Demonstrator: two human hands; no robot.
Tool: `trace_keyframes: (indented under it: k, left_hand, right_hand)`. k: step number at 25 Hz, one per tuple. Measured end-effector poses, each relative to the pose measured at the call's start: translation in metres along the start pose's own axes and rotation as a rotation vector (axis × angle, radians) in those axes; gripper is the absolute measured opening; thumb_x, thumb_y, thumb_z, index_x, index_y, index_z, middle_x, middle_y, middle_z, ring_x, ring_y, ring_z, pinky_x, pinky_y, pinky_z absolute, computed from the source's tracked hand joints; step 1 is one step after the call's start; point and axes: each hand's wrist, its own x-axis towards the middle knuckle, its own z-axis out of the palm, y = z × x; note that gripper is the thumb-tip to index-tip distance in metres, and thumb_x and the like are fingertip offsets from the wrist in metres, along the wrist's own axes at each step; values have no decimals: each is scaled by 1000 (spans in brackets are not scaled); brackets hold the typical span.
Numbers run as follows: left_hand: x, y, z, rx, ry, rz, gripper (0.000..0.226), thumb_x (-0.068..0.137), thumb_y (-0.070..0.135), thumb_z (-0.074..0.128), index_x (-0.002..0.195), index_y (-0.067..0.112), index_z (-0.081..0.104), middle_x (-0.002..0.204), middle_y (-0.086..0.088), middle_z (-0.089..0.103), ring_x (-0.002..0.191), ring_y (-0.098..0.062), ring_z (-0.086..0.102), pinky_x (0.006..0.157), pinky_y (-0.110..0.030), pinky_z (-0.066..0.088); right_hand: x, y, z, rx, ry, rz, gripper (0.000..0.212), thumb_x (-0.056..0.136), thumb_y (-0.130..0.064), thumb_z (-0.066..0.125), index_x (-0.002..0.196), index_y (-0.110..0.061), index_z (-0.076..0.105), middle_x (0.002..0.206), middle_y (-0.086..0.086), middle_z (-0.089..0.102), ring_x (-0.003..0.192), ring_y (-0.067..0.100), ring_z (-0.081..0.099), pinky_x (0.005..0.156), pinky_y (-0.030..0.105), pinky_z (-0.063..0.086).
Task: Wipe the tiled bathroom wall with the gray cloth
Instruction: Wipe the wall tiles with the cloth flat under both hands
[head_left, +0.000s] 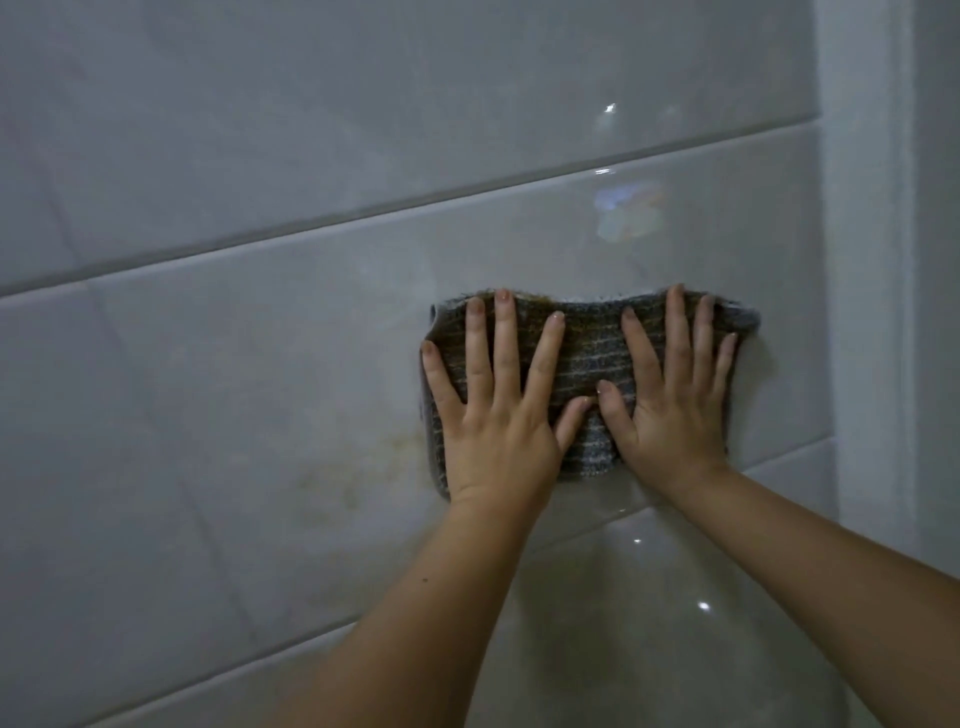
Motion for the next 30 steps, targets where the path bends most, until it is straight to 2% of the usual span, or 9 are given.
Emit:
trace_keyframes:
  k: [4, 11, 17, 22, 30]
  left_hand:
    - [-38, -72, -11, 28, 22, -45, 73, 96, 66, 33, 157, 29, 18, 164, -15, 8, 151, -36, 5, 117, -64, -3]
    - [-118, -199, -32, 84, 27, -109, 70, 98, 66, 28, 156, 28, 17, 162, -18, 10, 149, -40, 9, 116, -68, 2]
    - [-186, -255, -35, 60, 22, -148, 70, 99, 64, 27, 157, 27, 12, 162, -20, 9, 150, -41, 4, 114, -70, 3]
    - [-214, -243, -27, 28, -22, -213, 76, 95, 63, 33, 157, 25, 11, 161, -23, 4, 150, -40, -7, 112, -72, -2]
    - [-196, -144, 2, 26, -15, -246, 75, 93, 66, 36, 152, 22, 20, 160, -24, 3, 150, -42, -7, 111, -73, -3]
  right_hand:
    - [-12, -78, 2, 36, 13, -43, 64, 94, -51, 38, 151, -25, 23, 158, 21, 18, 146, 45, 10, 114, 66, 10]
    - [-44, -217, 5, 73, -32, -181, 66, 92, -53, 43, 150, -27, 25, 158, 19, 20, 145, 45, 12, 113, 68, 10]
    - [-93, -286, 13, 78, -82, -253, 65, 91, -52, 46, 149, -29, 26, 157, 14, 18, 146, 41, 11, 113, 68, 10]
    - [-117, -278, 18, 45, -79, -378, 64, 90, -52, 49, 147, -33, 29, 156, 9, 22, 149, 33, 4, 115, 62, 12]
    - [-112, -172, 20, 64, -48, -465, 53, 94, -52, 42, 144, -38, 34, 155, 6, 26, 149, 31, 9, 116, 59, 11]
